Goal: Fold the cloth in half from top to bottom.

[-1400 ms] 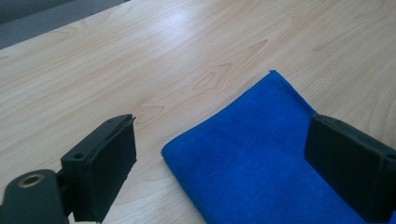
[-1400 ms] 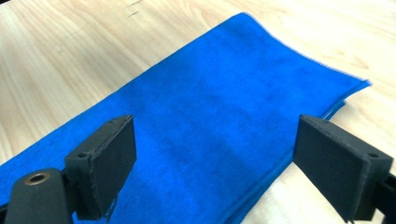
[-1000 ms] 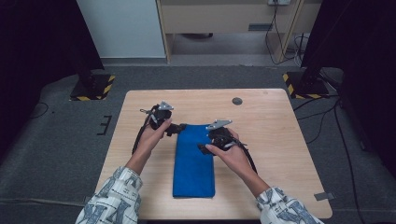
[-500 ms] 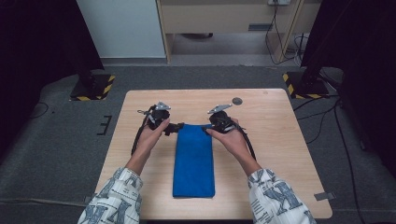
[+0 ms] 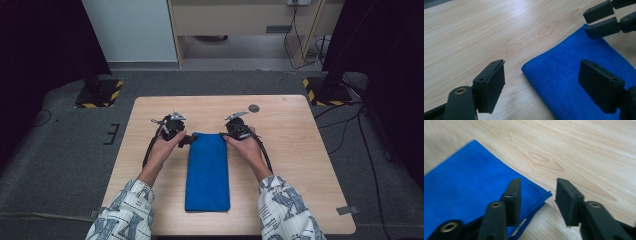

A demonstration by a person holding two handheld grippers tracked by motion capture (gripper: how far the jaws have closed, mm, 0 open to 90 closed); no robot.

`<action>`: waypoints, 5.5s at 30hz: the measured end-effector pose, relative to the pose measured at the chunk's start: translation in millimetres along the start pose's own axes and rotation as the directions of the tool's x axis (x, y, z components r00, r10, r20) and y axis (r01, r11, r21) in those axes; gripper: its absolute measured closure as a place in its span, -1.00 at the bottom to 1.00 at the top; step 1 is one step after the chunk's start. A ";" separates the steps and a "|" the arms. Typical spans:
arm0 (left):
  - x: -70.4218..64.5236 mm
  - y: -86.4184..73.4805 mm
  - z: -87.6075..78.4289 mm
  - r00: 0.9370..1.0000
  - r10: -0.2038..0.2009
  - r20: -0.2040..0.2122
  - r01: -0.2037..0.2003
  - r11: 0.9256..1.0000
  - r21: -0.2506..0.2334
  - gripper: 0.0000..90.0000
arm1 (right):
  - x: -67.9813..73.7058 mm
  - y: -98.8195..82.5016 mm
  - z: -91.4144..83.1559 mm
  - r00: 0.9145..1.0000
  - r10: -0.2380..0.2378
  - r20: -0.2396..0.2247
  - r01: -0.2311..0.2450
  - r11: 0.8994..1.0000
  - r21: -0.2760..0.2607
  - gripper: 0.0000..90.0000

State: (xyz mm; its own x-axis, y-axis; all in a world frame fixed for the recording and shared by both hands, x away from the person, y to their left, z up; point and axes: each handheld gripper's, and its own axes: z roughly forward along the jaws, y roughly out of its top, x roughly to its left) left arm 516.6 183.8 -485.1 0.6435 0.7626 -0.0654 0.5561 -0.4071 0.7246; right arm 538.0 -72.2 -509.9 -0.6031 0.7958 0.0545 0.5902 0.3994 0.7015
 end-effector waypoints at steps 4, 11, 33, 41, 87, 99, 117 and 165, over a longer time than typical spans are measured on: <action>-0.2 -1.5 5.7 1.000 -0.002 -0.002 0.002 1.000 0.009 -0.55 | -1.9 -3.7 7.4 1.000 0.021 0.006 -0.021 1.000 0.009 0.05; 3.1 -4.1 8.5 1.000 -0.011 -0.015 0.011 1.000 0.027 -0.46 | 0.0 -6.8 18.0 1.000 0.024 0.017 -0.024 0.999 0.026 0.00; 7.1 -6.7 28.7 0.999 -0.039 -0.024 0.040 0.999 0.029 0.04 | 10.6 -6.0 18.1 0.999 -0.010 -0.045 0.012 1.000 0.028 0.86; 8.9 -7.4 41.8 0.998 -0.046 -0.034 0.048 0.997 0.060 0.17 | 9.4 -6.8 18.2 0.998 -0.016 -0.061 0.017 1.000 0.020 0.93; -13.5 27.5 -8.1 0.999 -0.036 -0.034 0.033 0.996 -0.079 0.92 | 12.3 20.8 -39.1 0.997 -0.053 -0.048 0.046 0.990 -0.131 0.93; -15.3 35.8 -13.7 0.999 -0.028 -0.042 0.024 0.995 -0.098 0.92 | 13.8 29.2 -44.4 0.997 -0.059 -0.046 0.052 0.988 -0.143 0.93; -14.3 43.2 -20.2 0.998 -0.032 -0.051 0.026 0.993 -0.118 0.92 | 12.6 42.8 -53.6 0.997 -0.069 -0.031 0.063 0.984 -0.169 0.93; -40.6 20.3 -53.3 0.999 0.049 -0.008 -0.050 0.991 -0.127 0.92 | 28.7 0.4 -82.9 0.987 -0.115 -0.114 0.086 0.970 -0.229 0.92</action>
State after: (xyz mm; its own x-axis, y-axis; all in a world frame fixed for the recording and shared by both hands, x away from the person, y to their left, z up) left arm 473.7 171.4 -431.2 0.6656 0.7459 -0.0240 0.4519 -0.3771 0.8084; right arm 476.4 -86.9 -449.1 -0.7243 0.6873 0.0544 0.3974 0.3517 0.8476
